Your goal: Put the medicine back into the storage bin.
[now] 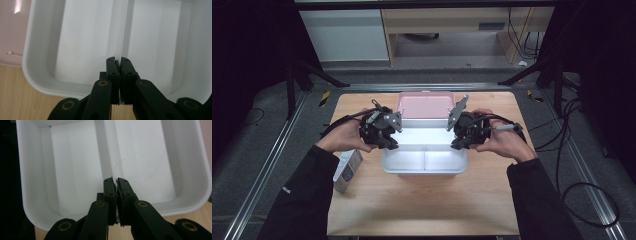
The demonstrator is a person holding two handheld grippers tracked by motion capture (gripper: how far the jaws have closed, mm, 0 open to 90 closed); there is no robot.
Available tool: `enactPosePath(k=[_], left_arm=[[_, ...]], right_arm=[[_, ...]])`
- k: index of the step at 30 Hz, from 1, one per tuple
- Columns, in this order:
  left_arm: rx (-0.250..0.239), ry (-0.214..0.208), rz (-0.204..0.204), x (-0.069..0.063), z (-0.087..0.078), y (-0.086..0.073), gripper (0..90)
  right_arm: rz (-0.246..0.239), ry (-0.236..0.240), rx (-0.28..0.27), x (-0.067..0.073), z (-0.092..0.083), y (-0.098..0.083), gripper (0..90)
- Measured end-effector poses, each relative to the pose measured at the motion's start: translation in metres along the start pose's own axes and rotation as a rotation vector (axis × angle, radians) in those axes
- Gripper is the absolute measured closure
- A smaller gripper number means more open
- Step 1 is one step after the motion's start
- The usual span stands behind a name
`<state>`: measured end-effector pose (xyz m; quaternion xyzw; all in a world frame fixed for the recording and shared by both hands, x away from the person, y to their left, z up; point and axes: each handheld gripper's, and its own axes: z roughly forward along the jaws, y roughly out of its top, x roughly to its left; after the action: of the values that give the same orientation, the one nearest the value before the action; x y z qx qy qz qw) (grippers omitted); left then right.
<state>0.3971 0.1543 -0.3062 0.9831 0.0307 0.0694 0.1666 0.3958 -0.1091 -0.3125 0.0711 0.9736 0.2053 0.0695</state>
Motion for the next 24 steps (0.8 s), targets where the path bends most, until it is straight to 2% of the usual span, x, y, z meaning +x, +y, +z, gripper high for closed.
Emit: enactPosePath(k=[4,7,10,13,14,15,19,20,21,23,24], left_arm=[[-0.017,-0.017,-0.001,-0.019,0.002,-0.006,86.4],[-0.004,-0.017,-0.008,-0.034,0.004,-0.008,86.7],[-0.007,-0.011,-0.001,-0.054,0.006,-0.011,86.7],[-0.013,-0.019,0.000,-0.068,0.008,-0.014,86.7],[-0.013,-0.019,0.000,-0.068,0.008,-0.014,86.8],[-0.014,-0.029,-0.003,-0.078,0.014,-0.017,86.5],[-0.002,-0.052,-0.012,-0.093,0.023,-0.023,86.4],[-0.002,-0.052,-0.012,-0.093,0.023,-0.023,86.3],[-0.004,-0.057,-0.021,-0.099,0.028,-0.026,86.2],[-0.007,-0.062,-0.024,-0.102,0.031,-0.028,86.2],[-0.012,-0.071,-0.034,-0.105,0.037,-0.033,86.2]], right_arm=[[0.029,0.020,-0.016,0.018,0.002,-0.005,86.7],[0.023,0.021,-0.020,0.033,0.005,-0.009,86.6],[0.014,0.032,-0.030,0.046,0.007,-0.012,86.8],[0.015,0.050,-0.037,0.061,0.008,-0.016,87.0],[0.015,0.050,-0.037,0.061,0.008,-0.016,87.0],[0.015,0.063,-0.035,0.074,0.012,-0.019,87.5],[0.002,0.071,-0.032,0.091,0.021,-0.024,87.8],[0.004,0.078,-0.031,0.094,0.023,-0.026,87.9],[0.000,0.083,-0.033,0.097,0.026,-0.027,87.9],[-0.001,0.086,-0.035,0.099,0.029,-0.028,87.9],[0.005,0.105,-0.039,0.103,0.035,-0.031,87.9]])
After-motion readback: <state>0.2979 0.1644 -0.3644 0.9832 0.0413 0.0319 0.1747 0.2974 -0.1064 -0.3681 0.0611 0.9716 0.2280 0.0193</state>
